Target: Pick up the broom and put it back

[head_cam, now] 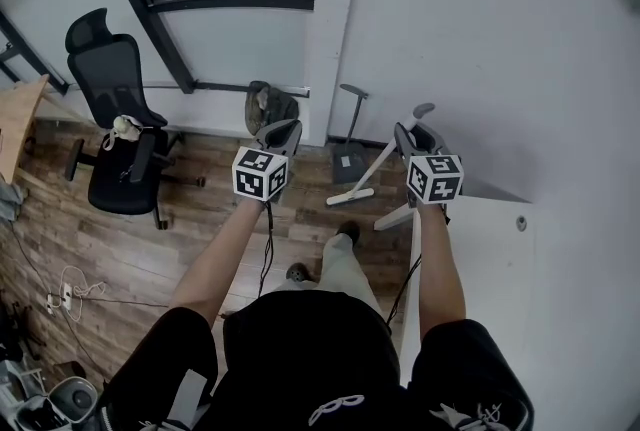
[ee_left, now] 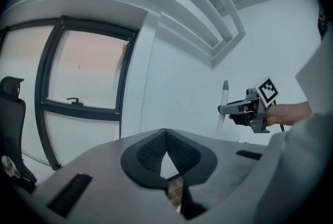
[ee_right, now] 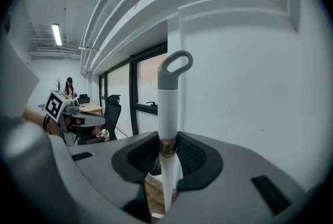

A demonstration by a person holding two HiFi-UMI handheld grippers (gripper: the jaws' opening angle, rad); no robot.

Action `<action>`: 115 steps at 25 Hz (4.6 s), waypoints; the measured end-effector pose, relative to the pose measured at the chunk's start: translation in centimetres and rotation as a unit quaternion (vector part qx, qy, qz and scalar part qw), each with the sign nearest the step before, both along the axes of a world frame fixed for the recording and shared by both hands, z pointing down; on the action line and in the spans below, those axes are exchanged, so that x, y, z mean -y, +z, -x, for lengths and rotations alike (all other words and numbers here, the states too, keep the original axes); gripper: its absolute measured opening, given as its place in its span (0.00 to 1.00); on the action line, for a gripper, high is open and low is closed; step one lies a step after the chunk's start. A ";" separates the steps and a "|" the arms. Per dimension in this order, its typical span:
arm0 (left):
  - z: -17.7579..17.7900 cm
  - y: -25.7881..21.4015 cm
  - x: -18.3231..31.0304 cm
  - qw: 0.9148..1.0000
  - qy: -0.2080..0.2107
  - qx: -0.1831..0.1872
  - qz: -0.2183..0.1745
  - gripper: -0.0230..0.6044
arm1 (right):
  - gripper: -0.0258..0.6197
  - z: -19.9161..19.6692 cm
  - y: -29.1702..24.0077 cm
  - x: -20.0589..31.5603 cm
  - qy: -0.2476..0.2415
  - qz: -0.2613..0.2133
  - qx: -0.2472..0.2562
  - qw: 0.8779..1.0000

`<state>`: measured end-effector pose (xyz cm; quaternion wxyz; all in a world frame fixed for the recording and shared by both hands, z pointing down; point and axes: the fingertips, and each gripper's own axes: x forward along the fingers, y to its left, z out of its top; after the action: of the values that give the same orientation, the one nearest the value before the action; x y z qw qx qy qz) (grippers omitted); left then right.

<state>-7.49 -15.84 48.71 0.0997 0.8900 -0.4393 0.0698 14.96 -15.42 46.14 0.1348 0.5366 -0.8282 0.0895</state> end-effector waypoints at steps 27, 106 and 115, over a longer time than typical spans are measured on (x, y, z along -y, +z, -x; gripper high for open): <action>-2.1 1.4 1.3 0.999 0.038 0.000 0.007 0.07 | 0.22 -4.9 7.4 -0.4 0.021 0.044 -0.032 0.998; -6.9 14.9 31.4 0.993 -0.027 0.008 0.116 0.07 | 0.22 -2.0 32.9 38.2 -0.098 0.241 -0.078 0.962; -7.0 14.6 30.8 0.993 -0.029 0.009 0.114 0.07 | 0.25 -3.2 33.1 37.3 -0.083 0.256 -0.067 0.961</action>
<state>-0.53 -46.60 63.32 0.1987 0.8589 -0.4553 0.1245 18.15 -52.77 79.23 0.3300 0.4182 -0.8083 0.2509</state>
